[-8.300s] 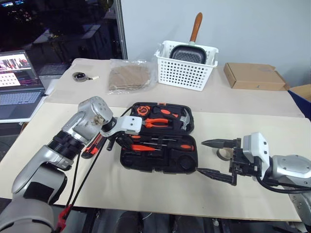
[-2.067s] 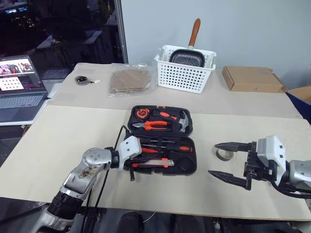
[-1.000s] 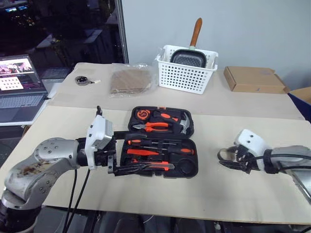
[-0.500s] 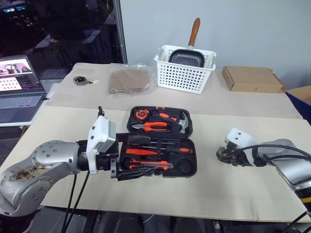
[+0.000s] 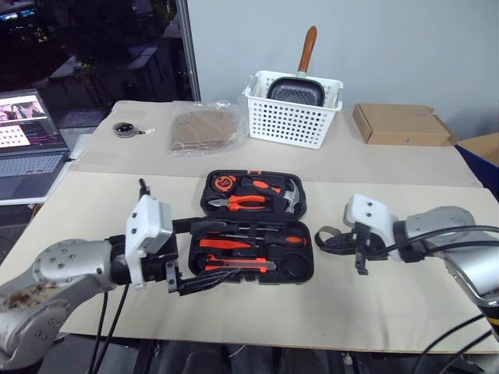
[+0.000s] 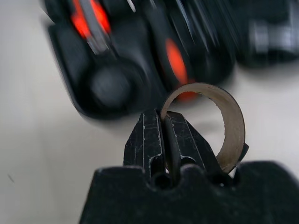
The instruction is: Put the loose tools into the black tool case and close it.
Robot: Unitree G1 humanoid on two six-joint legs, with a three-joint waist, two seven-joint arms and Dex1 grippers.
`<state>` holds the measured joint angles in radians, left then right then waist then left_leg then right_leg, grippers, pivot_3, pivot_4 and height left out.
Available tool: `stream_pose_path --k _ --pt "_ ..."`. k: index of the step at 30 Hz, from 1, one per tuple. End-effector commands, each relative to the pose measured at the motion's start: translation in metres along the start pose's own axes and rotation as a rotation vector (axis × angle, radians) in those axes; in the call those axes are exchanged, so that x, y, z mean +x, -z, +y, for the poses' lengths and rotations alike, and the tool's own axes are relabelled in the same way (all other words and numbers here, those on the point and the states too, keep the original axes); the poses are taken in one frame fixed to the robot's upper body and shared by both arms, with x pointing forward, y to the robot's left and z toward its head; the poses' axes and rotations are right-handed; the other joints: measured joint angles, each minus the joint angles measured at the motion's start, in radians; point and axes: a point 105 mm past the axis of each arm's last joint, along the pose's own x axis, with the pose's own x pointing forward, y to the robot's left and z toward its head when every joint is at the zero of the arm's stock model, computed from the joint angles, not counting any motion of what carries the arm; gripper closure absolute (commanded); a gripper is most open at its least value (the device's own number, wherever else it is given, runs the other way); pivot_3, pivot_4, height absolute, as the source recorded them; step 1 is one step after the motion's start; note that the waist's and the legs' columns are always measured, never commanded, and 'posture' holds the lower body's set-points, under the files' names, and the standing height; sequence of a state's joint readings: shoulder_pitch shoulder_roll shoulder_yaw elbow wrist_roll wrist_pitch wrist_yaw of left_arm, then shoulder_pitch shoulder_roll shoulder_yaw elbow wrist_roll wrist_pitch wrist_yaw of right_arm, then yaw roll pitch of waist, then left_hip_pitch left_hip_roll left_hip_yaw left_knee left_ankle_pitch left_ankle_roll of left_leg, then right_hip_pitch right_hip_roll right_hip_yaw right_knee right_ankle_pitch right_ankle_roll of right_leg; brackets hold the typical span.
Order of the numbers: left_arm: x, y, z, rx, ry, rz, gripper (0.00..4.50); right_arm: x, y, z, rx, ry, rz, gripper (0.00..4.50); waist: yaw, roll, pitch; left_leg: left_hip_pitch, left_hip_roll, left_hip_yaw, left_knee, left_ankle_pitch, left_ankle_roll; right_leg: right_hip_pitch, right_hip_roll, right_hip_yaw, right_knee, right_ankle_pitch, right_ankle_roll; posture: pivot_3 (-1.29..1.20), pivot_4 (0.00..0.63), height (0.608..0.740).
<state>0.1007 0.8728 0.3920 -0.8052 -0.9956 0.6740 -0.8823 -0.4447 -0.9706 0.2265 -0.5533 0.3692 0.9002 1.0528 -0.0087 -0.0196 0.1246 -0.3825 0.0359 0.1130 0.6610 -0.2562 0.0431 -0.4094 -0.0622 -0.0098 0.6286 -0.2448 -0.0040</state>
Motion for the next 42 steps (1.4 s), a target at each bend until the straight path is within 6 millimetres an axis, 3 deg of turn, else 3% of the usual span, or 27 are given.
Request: stream_pose_path --k 1,8,14,16,17,22,26,30,32,38,42 --pt "-0.02 -0.014 -0.01 0.039 0.019 -0.042 0.0 0.017 -0.003 0.019 -0.019 -0.076 0.043 4.43 0.003 0.0 0.0 0.0 0.0 0.0 0.0 0.0 0.0 0.0 -0.001 0.0 0.0 0.0 0.0 0.0 0.15 0.74" --pt "-0.038 -0.003 -0.011 0.026 -0.061 0.011 0.0 0.033 0.0 0.026 -0.026 -0.125 0.104 4.43 0.014 0.001 0.002 -0.004 -0.004 0.001 0.0 0.0 0.0 -0.005 -0.011 -0.003 0.001 0.0 0.0 0.0 0.15 0.74" --pt "-0.039 0.001 -0.009 0.046 -0.1 0.018 0.0 0.043 0.022 0.027 -0.019 -0.146 0.205 4.43 0.014 0.001 0.001 -0.004 -0.004 0.001 0.0 0.0 0.0 -0.005 -0.011 -0.003 0.001 -0.001 0.0 0.0 0.15 0.74" --pt "-0.039 0.002 -0.009 0.049 -0.108 0.018 0.0 0.042 0.025 0.025 -0.019 -0.141 0.219 3.75 0.014 0.0 0.001 -0.003 -0.003 0.001 0.0 0.0 0.0 -0.005 -0.01 -0.003 0.001 -0.001 -0.001 0.0 0.15 0.74" --pt "-0.04 0.002 -0.008 0.05 -0.114 0.018 0.0 0.041 0.027 0.024 -0.02 -0.137 0.226 3.65 0.014 0.001 0.001 -0.003 -0.003 0.001 0.0 0.0 0.0 -0.005 -0.01 -0.003 0.001 -0.001 -0.001 0.0 0.15 0.74" --pt "-0.04 0.005 -0.003 0.041 -0.136 0.014 0.0 0.037 0.031 0.023 -0.032 -0.134 0.237 1.89 0.022 0.0 0.001 -0.003 -0.004 0.001 0.0 0.0 0.0 -0.004 -0.01 -0.004 0.001 -0.001 0.0 0.0 0.15 0.74" --pt "-0.042 0.01 0.021 -0.009 -0.287 0.006 0.0 0.029 -0.003 0.017 0.021 -0.12 0.046 0.6 0.02 -0.004 0.0 -0.002 -0.004 0.001 0.0 -0.001 0.002 -0.002 -0.012 -0.004 0.0 -0.001 0.001 0.0 0.15 0.74" --pt "-0.038 0.018 0.063 -0.075 -0.526 0.039 0.0 0.013 -0.042 -0.003 0.101 -0.059 -0.187 0.6 0.018 -0.004 0.002 -0.002 -0.003 0.0 0.0 -0.001 0.001 -0.003 -0.012 -0.003 0.002 -0.001 0.0 0.0 0.15 0.74" --pt "-0.034 0.018 0.083 -0.105 -0.601 0.052 0.0 0.01 -0.047 -0.016 0.168 -0.02 -0.239 0.6 0.019 -0.004 0.004 -0.002 -0.003 -0.001 0.0 0.001 0.0 -0.001 -0.011 -0.003 0.002 0.001 -0.001 0.0 0.15 0.74" --pt "-0.022 0.011 0.118 -0.116 -0.656 0.075 0.0 0.005 -0.034 -0.023 0.148 0.028 -0.224 0.6 0.02 -0.005 0.005 -0.003 -0.004 -0.001 0.0 0.001 0.001 -0.001 -0.007 -0.005 0.001 0.003 0.0 0.0 0.15 0.74" --pt "-0.013 0.009 0.111 -0.109 -0.566 0.078 0.0 0.011 -0.013 -0.019 0.096 0.055 -0.118 0.6 0.012 -0.005 0.005 -0.011 -0.004 0.001 0.0 0.003 -0.002 -0.012 -0.007 -0.003 0.001 0.003 0.001 0.0 0.15 0.74"
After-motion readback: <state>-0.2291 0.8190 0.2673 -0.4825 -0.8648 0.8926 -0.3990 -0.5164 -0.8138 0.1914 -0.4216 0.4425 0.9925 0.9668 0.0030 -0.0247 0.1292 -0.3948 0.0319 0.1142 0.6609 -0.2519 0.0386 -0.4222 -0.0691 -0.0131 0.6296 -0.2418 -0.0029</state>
